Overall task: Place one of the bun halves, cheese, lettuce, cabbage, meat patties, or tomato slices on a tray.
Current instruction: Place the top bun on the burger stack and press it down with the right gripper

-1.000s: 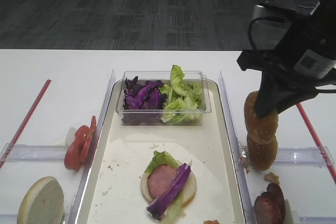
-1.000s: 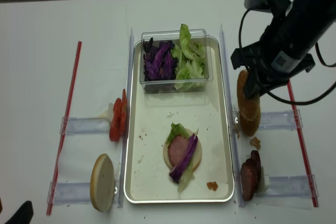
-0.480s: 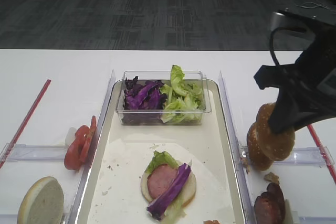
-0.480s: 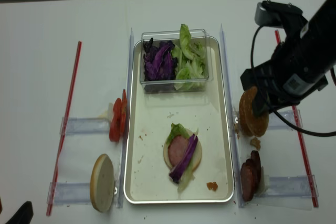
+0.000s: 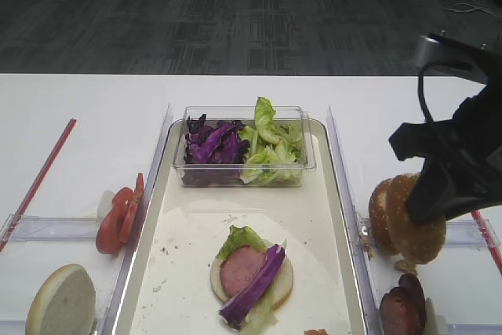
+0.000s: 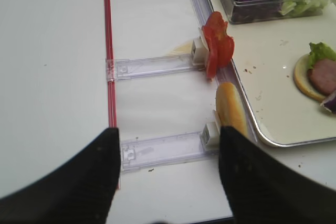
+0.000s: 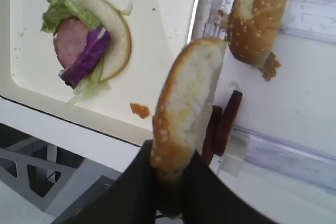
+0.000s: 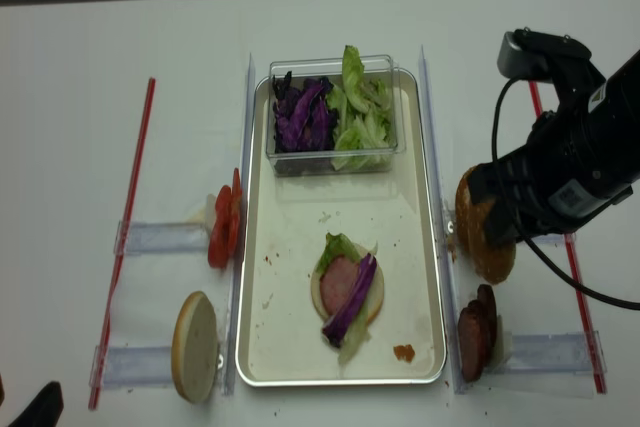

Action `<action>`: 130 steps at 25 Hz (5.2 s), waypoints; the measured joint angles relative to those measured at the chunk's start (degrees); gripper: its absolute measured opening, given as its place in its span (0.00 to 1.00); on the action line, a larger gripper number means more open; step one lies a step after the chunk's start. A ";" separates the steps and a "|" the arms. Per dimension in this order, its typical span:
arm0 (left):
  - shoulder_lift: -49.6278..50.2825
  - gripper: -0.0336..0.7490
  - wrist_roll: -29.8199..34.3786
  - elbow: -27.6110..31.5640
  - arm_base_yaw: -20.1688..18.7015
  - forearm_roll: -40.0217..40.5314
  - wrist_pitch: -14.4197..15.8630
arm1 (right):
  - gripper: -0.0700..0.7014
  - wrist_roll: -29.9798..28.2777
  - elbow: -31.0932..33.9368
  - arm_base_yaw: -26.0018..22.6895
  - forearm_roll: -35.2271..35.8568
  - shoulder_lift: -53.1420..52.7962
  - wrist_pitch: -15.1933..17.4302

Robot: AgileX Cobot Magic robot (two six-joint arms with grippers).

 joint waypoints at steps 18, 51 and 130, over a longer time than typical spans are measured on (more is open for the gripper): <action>0.00 0.55 0.00 0.00 0.00 0.00 0.00 | 0.26 -0.76 0.84 0.00 2.61 0.00 -2.49; 0.00 0.55 0.00 0.00 0.00 0.00 0.00 | 0.26 -32.17 0.84 0.00 37.98 16.06 3.11; 0.00 0.55 0.00 0.00 0.00 0.00 0.00 | 0.32 -42.44 0.84 5.67 51.09 33.45 -0.01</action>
